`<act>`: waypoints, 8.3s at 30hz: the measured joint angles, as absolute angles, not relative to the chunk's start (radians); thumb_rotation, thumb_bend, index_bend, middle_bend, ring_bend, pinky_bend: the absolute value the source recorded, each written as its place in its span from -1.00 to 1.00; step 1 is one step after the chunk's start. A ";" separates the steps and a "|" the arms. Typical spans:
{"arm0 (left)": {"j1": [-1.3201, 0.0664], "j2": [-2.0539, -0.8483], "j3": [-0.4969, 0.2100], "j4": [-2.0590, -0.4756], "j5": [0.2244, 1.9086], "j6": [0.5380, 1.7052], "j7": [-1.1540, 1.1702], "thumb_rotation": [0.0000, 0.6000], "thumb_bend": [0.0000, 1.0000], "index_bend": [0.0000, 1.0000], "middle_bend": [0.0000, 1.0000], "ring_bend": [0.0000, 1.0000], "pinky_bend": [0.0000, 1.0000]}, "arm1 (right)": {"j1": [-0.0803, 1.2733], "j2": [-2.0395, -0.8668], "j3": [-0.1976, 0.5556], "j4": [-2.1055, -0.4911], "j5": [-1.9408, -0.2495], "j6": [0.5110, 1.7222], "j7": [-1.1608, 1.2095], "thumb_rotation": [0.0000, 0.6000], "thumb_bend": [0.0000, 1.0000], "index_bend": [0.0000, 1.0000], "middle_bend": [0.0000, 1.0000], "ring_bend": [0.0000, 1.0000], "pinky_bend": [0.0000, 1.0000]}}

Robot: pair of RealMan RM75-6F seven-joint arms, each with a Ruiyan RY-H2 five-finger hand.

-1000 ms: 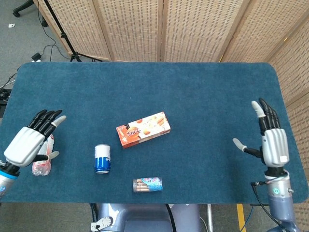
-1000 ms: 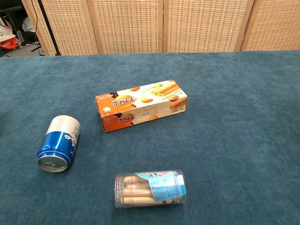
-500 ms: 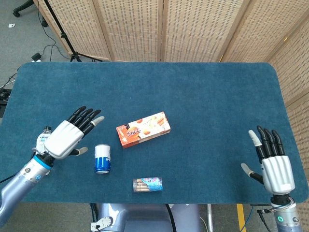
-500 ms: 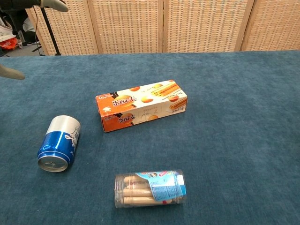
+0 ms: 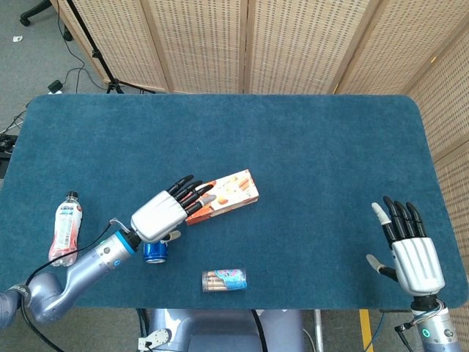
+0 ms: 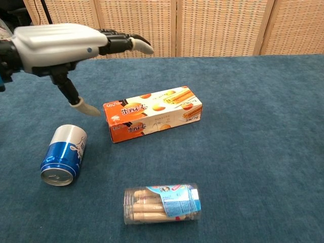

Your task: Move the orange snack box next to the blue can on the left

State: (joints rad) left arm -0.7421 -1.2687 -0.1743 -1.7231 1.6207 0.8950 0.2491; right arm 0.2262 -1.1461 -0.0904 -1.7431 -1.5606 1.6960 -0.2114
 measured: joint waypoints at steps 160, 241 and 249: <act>-1.153 -1.661 -0.245 -0.868 1.101 0.546 0.144 1.00 1.00 -0.38 -0.90 -0.98 -1.00 | 0.093 -1.066 0.074 -1.805 -1.606 1.556 -0.034 1.00 -1.00 -1.00 -1.00 -1.00 -1.00; -1.131 -1.327 -0.132 -1.203 0.666 0.573 0.230 1.00 -0.67 -0.77 -1.00 -1.00 -1.00 | 0.086 -1.043 0.080 -1.818 -1.602 1.559 0.006 1.00 -1.00 -1.00 -1.00 -1.00 -1.00; -1.208 -1.478 -0.093 -0.957 0.479 0.440 0.289 1.00 -0.62 -0.88 -1.00 -1.00 -1.00 | 0.097 -1.049 0.092 -1.815 -1.567 1.536 -0.002 1.00 -1.00 -1.00 -1.00 -1.00 -1.00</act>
State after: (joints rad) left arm -1.2081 -1.4775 -0.0931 -0.9571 0.4787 0.4405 0.2886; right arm 0.0965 -1.0487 0.0921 -1.8148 -1.5671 1.5357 -0.0023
